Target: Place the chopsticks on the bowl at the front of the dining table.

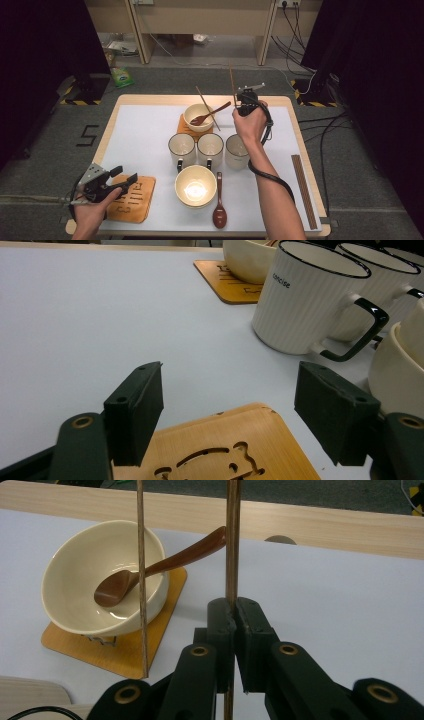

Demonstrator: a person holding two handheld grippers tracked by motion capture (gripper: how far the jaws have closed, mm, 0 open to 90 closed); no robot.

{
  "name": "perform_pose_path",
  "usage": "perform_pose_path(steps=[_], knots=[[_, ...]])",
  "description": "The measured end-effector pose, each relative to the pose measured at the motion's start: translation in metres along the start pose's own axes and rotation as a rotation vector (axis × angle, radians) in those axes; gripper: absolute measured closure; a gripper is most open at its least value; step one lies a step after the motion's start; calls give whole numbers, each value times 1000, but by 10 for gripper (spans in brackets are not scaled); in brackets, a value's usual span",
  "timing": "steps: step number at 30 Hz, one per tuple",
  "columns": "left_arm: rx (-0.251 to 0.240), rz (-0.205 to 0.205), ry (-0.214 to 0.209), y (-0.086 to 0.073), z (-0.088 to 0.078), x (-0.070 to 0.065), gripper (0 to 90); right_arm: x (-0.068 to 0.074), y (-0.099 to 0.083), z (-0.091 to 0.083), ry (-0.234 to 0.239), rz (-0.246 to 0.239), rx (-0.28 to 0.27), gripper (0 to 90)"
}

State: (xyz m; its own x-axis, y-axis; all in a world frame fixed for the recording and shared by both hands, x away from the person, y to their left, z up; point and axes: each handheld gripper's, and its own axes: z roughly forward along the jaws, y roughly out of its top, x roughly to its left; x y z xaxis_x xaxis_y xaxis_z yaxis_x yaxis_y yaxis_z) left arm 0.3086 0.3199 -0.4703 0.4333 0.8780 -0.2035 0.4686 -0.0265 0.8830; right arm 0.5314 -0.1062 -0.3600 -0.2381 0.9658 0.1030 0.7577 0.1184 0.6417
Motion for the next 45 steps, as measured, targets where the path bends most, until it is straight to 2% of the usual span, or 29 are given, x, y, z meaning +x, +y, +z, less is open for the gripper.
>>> perform_pose_path(steps=[39, 45], knots=[[-3, 1, 1, 0, -1, 0, 267, 12, 4, 4, 11, -28, -13, 854], [-1, 1, 0, 0, 0, 0, 268, 14, 5, 3, 13, -20, -11, 854]])
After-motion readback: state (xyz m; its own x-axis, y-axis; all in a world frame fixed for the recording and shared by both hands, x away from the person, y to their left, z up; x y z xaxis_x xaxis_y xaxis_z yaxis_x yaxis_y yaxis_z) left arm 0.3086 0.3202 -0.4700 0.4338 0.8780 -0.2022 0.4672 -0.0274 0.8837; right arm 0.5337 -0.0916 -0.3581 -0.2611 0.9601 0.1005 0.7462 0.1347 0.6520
